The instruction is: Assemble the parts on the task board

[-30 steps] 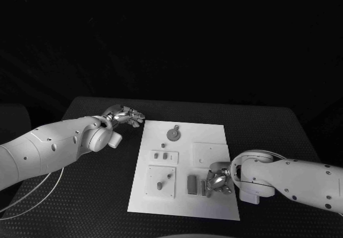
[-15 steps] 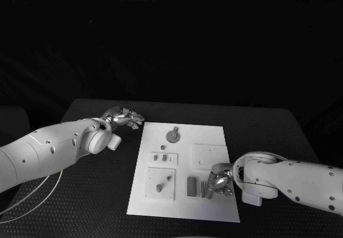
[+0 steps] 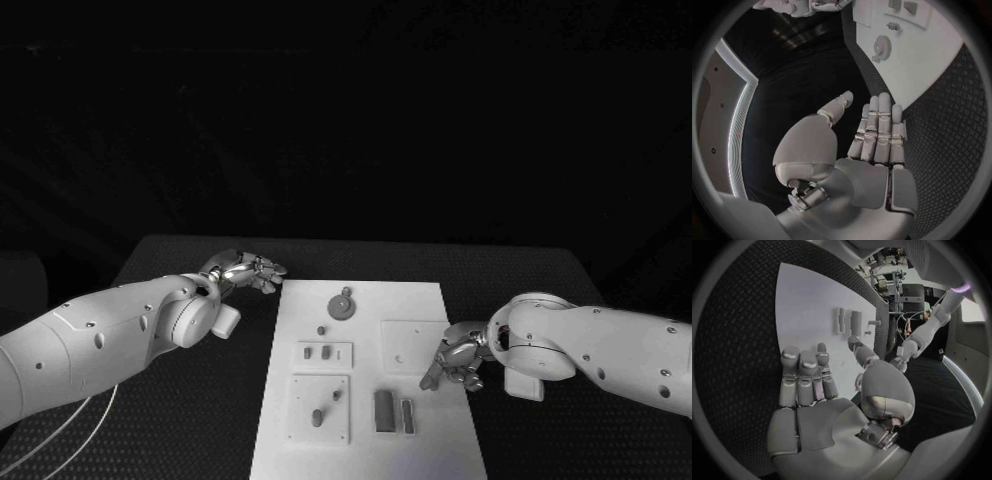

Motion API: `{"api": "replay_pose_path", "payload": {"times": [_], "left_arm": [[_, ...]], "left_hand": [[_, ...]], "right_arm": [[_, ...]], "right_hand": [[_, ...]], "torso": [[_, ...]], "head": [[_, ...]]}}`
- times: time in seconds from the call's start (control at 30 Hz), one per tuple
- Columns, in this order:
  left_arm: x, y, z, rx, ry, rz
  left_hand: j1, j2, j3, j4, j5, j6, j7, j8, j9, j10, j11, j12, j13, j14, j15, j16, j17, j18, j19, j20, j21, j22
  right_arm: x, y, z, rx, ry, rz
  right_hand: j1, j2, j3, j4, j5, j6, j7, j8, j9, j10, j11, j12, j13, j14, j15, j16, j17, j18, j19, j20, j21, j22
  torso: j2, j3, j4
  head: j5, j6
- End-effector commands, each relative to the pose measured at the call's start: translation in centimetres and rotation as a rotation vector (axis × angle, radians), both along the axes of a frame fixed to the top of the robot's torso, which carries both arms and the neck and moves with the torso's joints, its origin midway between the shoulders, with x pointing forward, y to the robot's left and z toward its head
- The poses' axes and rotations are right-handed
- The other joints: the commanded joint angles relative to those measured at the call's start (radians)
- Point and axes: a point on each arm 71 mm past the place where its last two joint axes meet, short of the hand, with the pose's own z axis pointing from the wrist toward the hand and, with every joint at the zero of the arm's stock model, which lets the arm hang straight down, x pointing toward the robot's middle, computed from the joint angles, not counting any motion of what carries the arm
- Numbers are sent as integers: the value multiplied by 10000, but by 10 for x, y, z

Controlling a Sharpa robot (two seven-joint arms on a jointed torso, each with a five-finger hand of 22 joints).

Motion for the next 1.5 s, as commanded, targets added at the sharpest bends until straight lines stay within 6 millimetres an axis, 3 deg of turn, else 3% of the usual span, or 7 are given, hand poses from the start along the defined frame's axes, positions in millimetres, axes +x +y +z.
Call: {"api": "replay_pose_path", "payload": {"times": [0.03, 0.63, 1.3, 1.33, 1.37, 1.4, 1.5], "left_arm": [[2, 0, 2, -697, 190, 143], [32, 10, 23, -1652, -147, 696], [33, 8, 32, -2133, -750, 470], [34, 11, 28, -1801, -474, 693], [33, 10, 28, -1809, -481, 700], [33, 10, 28, -1822, -493, 711], [30, 6, 26, -1895, -566, 778]], "left_hand": [[-93, 63, 8, 67, -68, 52, -68, 51, -4, 193, -76, 99, 48, 40, 13, -86, 15, -51, 21, 21, -48, 24], [-559, 105, -290, -59, -182, -749, -314, -228, -277, -1715, 58, -107, -837, -1550, 685, -2179, -494, -134, -999, 668, -1017, -161], [-1359, -245, -751, 302, -860, -1918, -811, -522, -501, -3490, -308, -42, -2170, -3751, 815, -3742, -892, -150, -2390, 1467, -2421, -547], [-10629, 1081, -4963, 2173, -1461, -8979, -1707, -2150, -6042, -11995, -1030, -727, -3756, -9934, -430, -7356, -4471, -150, -6184, 569, -7819, -3719], [-10629, 1081, -4963, 2173, -1461, -8979, -1707, -2150, -6042, -11995, -1030, -727, -3756, -9934, -430, -7356, -4471, -150, -6184, 569, -7819, -3783], [-10629, 1081, -4963, 2173, -1461, -8979, -1707, -2150, -6042, -11995, -1030, -727, -3756, -9934, -430, -7356, -4471, -150, -6184, 569, -7819, -11118], [-10629, 1081, -4963, 2173, -1461, -8979, -1707, -2150, -6042, -11995, -1030, -727, -3756, -9934, -430, -7356, -4471, -150, -6184, 569, -7819, -11118]], "right_arm": [[17, -1, 16, 1581, -95, 192], [121, -19, 64, 6111, -5731, -4304], [127, -3, 57, 7613, -6263, -5355], [127, -2, 56, 7301, -6012, -5230], [126, -2, 56, 7308, -6015, -5233], [126, -1, 56, 7338, -6031, -5250], [123, 1, 55, 7468, -6097, -5324]], "right_hand": [[30, 108, -194, -100, 64, -227, 188, -25, 6, -82, 0, -9, 3, -76, 6, -58, 11, 385, -67, -8, -47, 0], [1011, 667, 931, -74, 284, -616, 522, 102, 78, -1831, 809, -4837, -4250, -2884, 1410, -5194, -3365, -265, -3420, 1427, -4475, -2293], [796, 932, 5, 308, 815, -1656, 371, 126, -264, -1756, 1300, -9242, -8534, -4646, 2376, -8865, -6441, -644, -5808, 2369, -7331, -3737], [-7945, 1705, -4966, 2713, -1373, -9294, -1215, -2197, -5101, -10662, -271, -11408, -9633, -12430, 804, -11523, -11697, -2233, -10695, 218, -10699, -12935], [-7945, 1705, -4966, 2713, -1373, -9294, -1215, -2197, -5101, -10662, -271, -11408, -9633, -12430, 804, -11523, -11697, -2233, -10695, 218, -10699, -12935], [-7945, 1705, -4966, 2713, -1373, -9294, -1215, -2197, -5101, -10662, -271, -11408, -9633, -12430, 804, -11523, -11697, -2233, -10695, 218, -10699, -12935], [-7945, 1705, -4966, 2713, -1373, -9294, -1215, -2197, -5101, -10662, -271, -11408, -9633, -12430, 804, -11523, -11697, -2233, -10695, 218, -10699, -12935]], "torso": [[-8, 8, 9], [-210, -1, -21], [-252, 91, -38], [-267, 67, -58], [-271, 68, -59], [-294, 72, -67], [-395, 87, -101]], "head": [[-102, 485], [-178, 2102], [61, 2096], [42, 2108], [43, 2102], [46, 2074], [58, 1952]]}}
